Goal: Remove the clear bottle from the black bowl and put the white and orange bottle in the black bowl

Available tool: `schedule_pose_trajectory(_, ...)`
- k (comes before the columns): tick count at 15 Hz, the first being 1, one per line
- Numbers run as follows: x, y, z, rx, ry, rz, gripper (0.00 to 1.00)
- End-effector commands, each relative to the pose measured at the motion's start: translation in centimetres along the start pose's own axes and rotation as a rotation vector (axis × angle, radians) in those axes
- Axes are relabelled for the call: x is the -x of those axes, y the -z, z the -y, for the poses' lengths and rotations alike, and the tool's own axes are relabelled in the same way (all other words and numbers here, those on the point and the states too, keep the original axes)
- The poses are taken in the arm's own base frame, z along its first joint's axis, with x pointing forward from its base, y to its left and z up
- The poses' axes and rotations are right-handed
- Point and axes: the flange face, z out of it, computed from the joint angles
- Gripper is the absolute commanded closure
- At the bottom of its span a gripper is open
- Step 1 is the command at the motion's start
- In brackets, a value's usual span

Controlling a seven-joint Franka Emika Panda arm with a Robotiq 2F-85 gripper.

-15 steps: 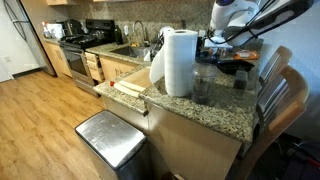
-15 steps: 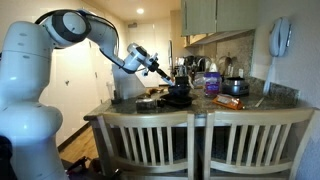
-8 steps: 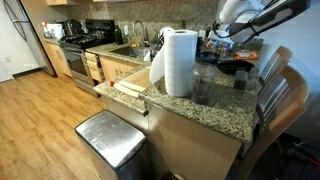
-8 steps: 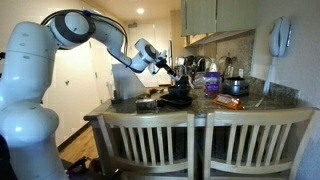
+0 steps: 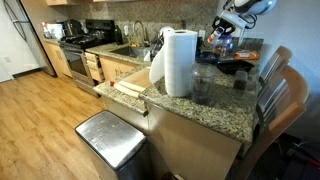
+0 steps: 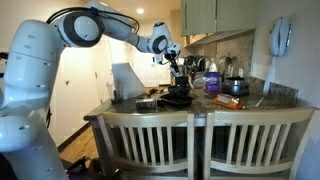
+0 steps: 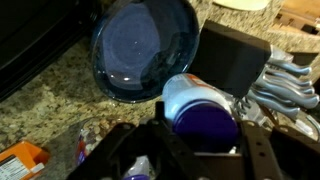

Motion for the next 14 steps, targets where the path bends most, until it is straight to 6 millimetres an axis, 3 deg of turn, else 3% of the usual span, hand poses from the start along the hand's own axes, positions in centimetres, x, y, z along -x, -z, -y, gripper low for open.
schedule_pose_trajectory(1, -1.6, -1.3, 1.6, -0.047, 0.013, 0.203, 0.7)
schedule_pose_trajectory(4, 0.2, -4.7, 1.6, 0.143, 0.026, 0.283, 0.7)
schedule_pose_trajectory(8, 5.8, -11.6, 2.5, 0.396, 0.099, 0.23, 0.7)
schedule_pose_trajectory(10, 7.9, -14.1, 2.5, 0.501, 0.139, 0.179, 0.7)
schedule_pose_trajectory(14, 8.2, -13.7, 3.4, 0.576, 0.152, 0.106, 0.7)
